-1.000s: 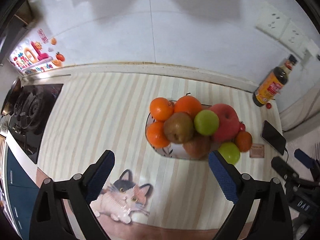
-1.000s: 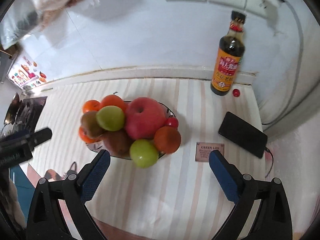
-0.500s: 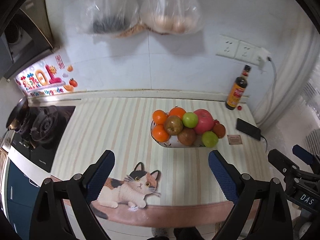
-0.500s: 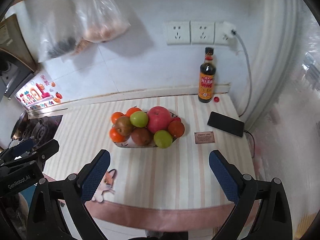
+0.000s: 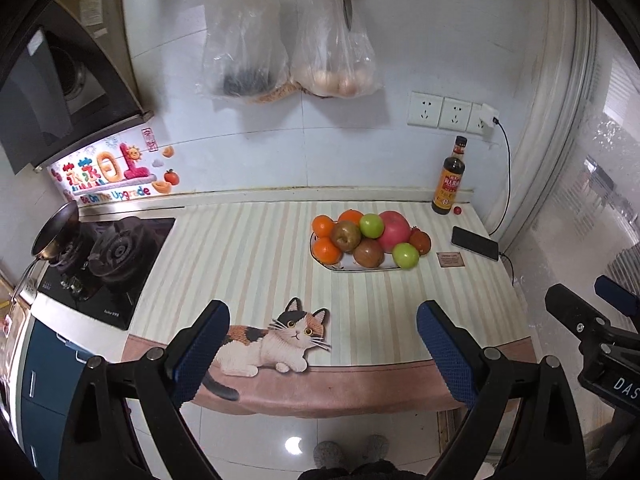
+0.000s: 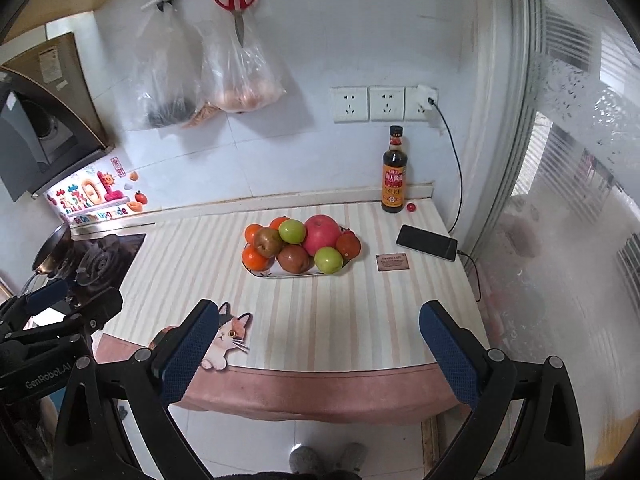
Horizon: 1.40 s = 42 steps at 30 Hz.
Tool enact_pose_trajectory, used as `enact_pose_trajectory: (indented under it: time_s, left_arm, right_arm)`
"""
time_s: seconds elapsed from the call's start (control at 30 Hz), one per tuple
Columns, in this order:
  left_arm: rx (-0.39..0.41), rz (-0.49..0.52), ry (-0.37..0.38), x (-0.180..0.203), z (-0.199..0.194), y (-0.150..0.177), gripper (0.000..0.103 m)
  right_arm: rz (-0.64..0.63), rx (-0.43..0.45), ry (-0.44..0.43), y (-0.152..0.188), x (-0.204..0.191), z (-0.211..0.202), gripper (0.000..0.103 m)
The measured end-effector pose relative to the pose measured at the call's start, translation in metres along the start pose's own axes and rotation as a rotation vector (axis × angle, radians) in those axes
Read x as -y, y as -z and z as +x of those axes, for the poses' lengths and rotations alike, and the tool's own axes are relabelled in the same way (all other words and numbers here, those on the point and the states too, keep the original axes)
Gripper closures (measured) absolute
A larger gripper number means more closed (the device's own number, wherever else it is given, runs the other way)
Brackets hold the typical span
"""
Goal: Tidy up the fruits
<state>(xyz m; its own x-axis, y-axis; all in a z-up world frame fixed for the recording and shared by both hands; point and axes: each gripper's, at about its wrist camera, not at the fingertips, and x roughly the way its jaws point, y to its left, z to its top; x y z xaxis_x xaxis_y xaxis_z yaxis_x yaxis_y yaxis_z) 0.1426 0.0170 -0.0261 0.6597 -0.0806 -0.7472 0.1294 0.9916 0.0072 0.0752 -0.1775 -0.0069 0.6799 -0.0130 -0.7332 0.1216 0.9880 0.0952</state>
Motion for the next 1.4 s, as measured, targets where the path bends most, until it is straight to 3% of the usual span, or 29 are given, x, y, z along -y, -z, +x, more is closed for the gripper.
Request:
enact_pose_trajectory:
  time_s: [0.27,0.63,0.7,1.0,1.4]
  left_arm:
    - [0.026,-0.03,-0.017,0.002,-0.024,0.01,0.007]
    - [0.019,-0.053,-0.03,0.007,-0.018,0.011,0.007]
    - [0.013,-0.053,-0.032,0.007,-0.012,0.008,0.002]
    - [-0.024,-0.071,-0.085,0.002,0.026,-0.013,0.002]
    - [-0.069,-0.049,-0.094,0.01,0.058,-0.027,0.002]
  right_arm:
    - [-0.042,0.026,-0.017,0.004,-0.003,-0.027,0.001]
    - [-0.061,0.009,-0.043,0.005,0.003,-0.02,0.0]
    - [-0.067,0.005,-0.043,0.002,0.005,-0.014,0.0]
    - [-0.066,-0.023,-0.041,-0.021,0.01,0.031,0.0]
    - [-0.052,-0.088,-0.042,-0.041,0.015,0.09,0.0]
